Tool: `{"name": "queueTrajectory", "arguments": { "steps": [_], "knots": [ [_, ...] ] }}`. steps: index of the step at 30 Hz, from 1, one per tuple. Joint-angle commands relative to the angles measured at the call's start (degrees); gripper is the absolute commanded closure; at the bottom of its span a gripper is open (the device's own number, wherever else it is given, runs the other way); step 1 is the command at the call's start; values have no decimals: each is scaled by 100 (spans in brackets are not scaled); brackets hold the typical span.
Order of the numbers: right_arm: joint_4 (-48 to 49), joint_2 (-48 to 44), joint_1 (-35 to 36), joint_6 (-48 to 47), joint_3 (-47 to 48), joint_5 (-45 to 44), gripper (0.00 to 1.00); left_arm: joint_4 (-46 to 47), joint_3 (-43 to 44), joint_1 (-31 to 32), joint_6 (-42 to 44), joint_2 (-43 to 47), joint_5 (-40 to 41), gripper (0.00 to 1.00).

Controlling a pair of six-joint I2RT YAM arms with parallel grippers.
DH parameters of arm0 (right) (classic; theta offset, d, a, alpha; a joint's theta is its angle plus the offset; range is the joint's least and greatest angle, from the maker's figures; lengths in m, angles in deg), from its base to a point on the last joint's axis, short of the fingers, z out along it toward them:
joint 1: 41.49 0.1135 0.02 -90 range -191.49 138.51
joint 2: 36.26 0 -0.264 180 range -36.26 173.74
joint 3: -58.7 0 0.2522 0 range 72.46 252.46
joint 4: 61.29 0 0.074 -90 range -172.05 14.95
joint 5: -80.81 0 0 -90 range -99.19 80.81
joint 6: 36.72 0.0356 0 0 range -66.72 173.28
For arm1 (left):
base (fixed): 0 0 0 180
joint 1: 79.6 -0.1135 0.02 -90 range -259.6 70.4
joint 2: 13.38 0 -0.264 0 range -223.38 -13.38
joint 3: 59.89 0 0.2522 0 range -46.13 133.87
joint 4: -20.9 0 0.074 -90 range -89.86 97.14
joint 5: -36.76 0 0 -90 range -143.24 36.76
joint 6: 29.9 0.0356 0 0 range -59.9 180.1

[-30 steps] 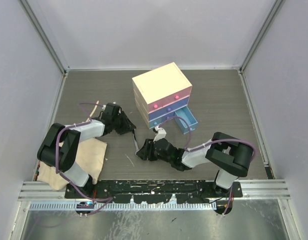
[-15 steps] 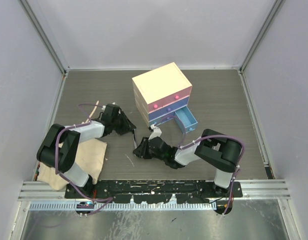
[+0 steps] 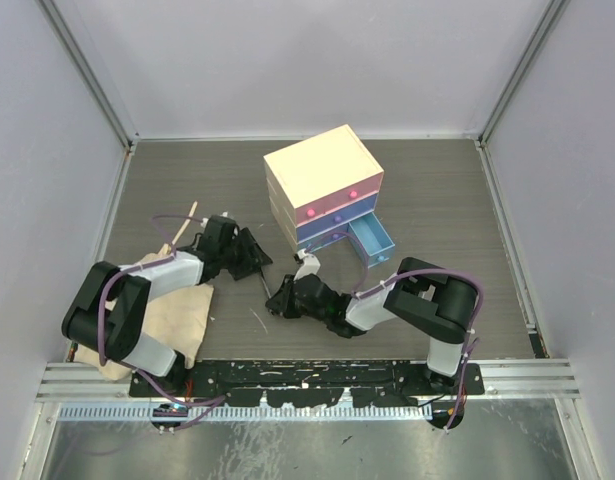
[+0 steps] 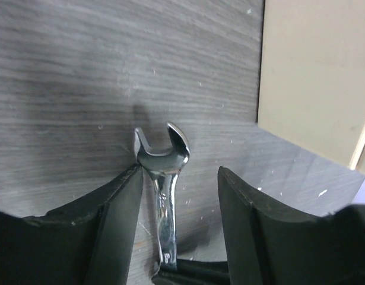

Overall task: Sort the tools into containers
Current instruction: Pick up the wrench from the center of the board.

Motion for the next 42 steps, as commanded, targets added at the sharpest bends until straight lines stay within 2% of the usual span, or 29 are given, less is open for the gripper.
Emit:
{"name": "queueTrajectory", "arguments": {
  "steps": [1, 5, 15, 23, 32, 36, 39, 42],
  "knots": [
    [-40, -105, 18, -330, -144, -23, 94, -523, -245, 136, 52, 237, -144, 43],
    [-19, -291, 12, -363, -192, 5, 99, -604, -341, 194, -3, 483, -145, 42],
    [44, -1207, -133, -444, -486, 138, 99, -739, -409, 230, -17, 825, -190, 44],
    [505, -938, -184, -468, -218, 883, 99, -704, -207, 345, -157, 893, -262, 43],
    [593, -852, -186, -417, -188, 1051, 99, -625, -290, 378, -327, 1130, -211, 44],
    [706, -1007, -187, -476, -251, 1044, 99, -561, -336, 379, -346, 1086, -274, 53],
    [703, -1128, -189, -545, -291, 1001, 99, -529, -334, 398, -374, 1112, -285, 65],
    [635, -1202, -188, -569, -330, 920, 98, -565, -268, 396, -388, 1176, -285, 83]
  ]
}}
